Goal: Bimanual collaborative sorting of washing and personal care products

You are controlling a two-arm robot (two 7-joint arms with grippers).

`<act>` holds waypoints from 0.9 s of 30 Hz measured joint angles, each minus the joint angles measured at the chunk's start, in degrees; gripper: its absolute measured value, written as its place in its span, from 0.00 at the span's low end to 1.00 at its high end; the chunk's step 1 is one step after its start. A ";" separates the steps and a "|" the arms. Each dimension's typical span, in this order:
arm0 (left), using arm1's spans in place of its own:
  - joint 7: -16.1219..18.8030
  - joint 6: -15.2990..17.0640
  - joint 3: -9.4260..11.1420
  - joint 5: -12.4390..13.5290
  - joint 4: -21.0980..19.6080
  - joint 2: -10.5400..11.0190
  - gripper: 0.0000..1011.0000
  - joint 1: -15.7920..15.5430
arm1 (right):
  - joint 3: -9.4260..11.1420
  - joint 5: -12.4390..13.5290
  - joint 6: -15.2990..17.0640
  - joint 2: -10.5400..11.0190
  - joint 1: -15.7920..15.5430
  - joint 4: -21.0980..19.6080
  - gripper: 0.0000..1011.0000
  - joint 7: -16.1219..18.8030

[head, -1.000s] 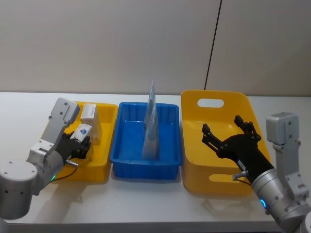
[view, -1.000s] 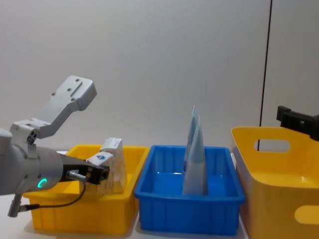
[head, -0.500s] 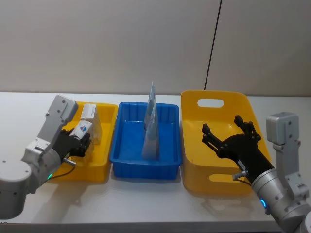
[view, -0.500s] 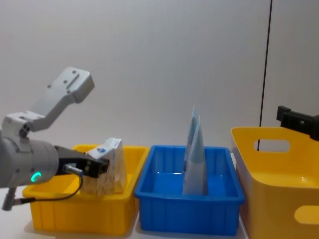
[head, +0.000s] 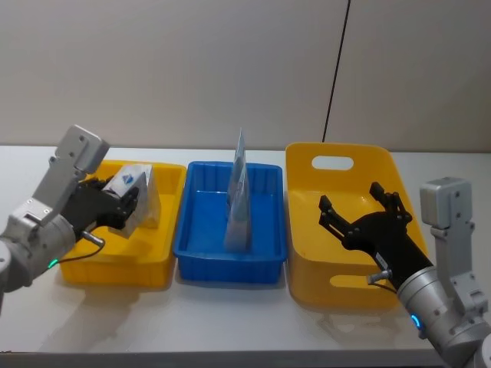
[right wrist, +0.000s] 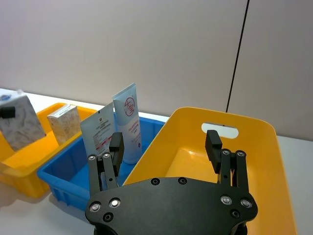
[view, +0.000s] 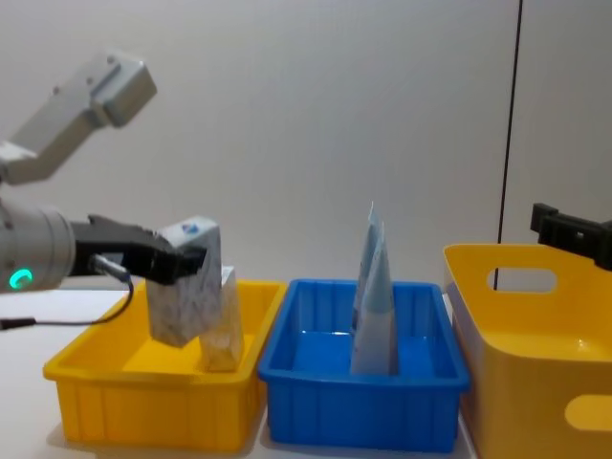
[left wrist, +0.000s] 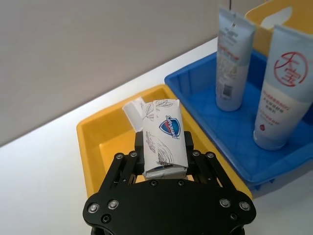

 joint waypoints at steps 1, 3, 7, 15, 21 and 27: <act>-0.39 -0.09 -0.07 -0.04 -0.45 0.27 0.38 0.01 | 0.00 0.00 0.00 0.00 0.00 0.00 0.99 0.00; -1.80 -0.40 -0.22 -0.25 -1.56 1.19 0.38 0.00 | 0.00 0.00 0.00 0.00 0.00 0.00 0.99 0.00; -4.17 -0.87 -0.42 -0.66 -3.11 2.57 0.38 -0.16 | 0.00 0.00 0.00 0.00 0.00 0.00 0.99 0.00; -9.40 -2.22 -0.44 -1.97 -5.72 5.15 0.38 -1.04 | 0.00 0.00 0.00 0.00 0.00 0.00 0.99 0.00; -12.78 -3.22 -0.05 -3.07 -6.84 6.28 0.38 -1.97 | 0.00 0.00 0.00 0.00 0.00 0.00 0.99 0.00; -16.55 -4.15 1.00 -4.13 -7.54 6.95 0.38 -3.80 | 0.00 0.00 0.00 0.00 0.00 0.00 0.99 0.00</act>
